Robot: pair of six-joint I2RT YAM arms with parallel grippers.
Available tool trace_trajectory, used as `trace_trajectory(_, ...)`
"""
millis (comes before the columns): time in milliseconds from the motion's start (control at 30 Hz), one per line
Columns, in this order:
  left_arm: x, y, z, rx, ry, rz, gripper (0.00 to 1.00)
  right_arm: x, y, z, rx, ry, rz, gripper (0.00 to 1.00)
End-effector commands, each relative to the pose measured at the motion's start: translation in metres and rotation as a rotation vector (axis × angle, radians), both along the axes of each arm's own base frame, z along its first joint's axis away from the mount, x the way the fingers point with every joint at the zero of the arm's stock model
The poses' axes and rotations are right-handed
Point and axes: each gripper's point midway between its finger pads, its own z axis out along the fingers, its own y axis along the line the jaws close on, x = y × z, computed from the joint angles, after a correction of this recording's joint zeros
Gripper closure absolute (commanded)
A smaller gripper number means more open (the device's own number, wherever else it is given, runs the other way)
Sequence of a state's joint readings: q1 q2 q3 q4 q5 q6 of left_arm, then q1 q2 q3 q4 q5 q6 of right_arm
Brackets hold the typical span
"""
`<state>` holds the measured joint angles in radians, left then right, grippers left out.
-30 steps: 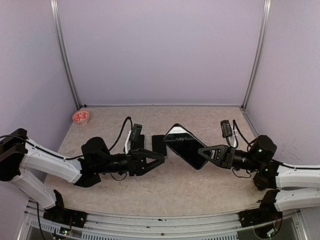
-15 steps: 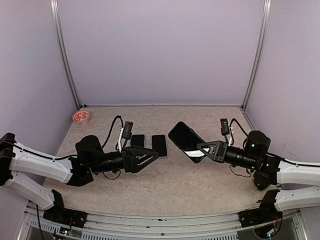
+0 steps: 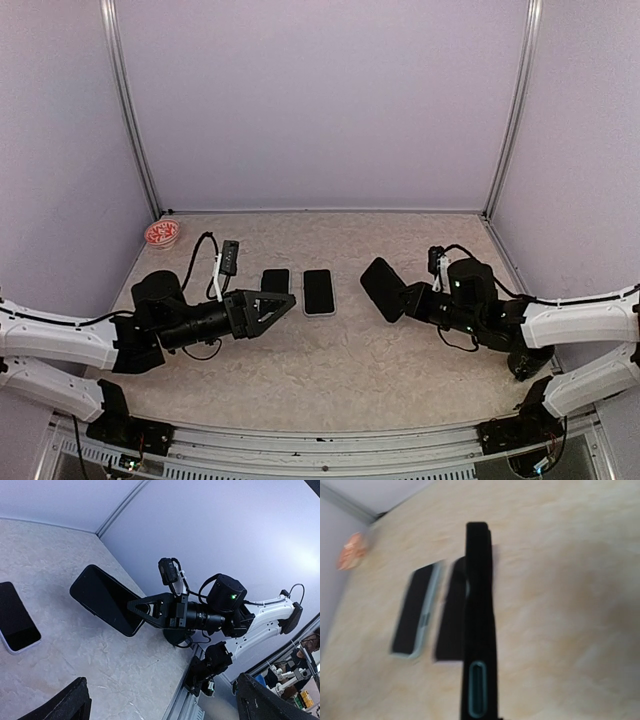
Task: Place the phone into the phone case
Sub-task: Place the phone with the phone case at the center of the board.
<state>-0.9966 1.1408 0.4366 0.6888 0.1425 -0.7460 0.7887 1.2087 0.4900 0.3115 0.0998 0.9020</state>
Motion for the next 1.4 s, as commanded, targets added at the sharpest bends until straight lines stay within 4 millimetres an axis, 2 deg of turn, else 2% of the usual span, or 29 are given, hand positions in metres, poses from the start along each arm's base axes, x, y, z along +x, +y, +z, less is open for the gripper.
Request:
trace_trajectory(0, 0.012, 0.023, -0.012, 0.074, 0.017, 0.117, 0.01, 0.037, 0.000, 0.028, 0.055, -0.084, -0.150, 1.00)
trace_trajectory(133, 0.011, 0.037, -0.013, 0.085, 0.023, 0.152, 0.01, 0.056, 0.010, 0.012, 0.031, -0.073, -0.188, 1.00)
trace_trajectory(333, 0.010, 0.056, -0.012, 0.075, 0.028, 0.205, 0.01, 0.084, 0.036, -0.006, -0.007, -0.062, -0.192, 1.00)
trace_trajectory(400, 0.009, 0.060, -0.012, 0.077, 0.029, 0.217, 0.01, 0.092, 0.040, -0.020, -0.032, -0.043, -0.206, 1.00)
trace_trajectory(667, 0.004, 0.077, -0.009, 0.055, 0.026, 0.249, 0.01, 0.112, 0.051, -0.050, -0.093, -0.006, -0.246, 1.00)
trace_trajectory(833, 0.004, 0.082, -0.007, 0.055, 0.025, 0.261, 0.01, 0.113, 0.054, -0.068, -0.103, 0.048, -0.254, 0.95)
trace_trajectory(1133, 0.005, 0.081, -0.009, 0.054, 0.028, 0.264, 0.01, 0.100, 0.046, -0.089, -0.102, 0.130, -0.260, 0.76)
trace_trajectory(1367, 0.006, 0.077, -0.009, 0.054, 0.028, 0.256, 0.01, 0.093, 0.045, -0.099, -0.115, 0.156, -0.249, 0.73)
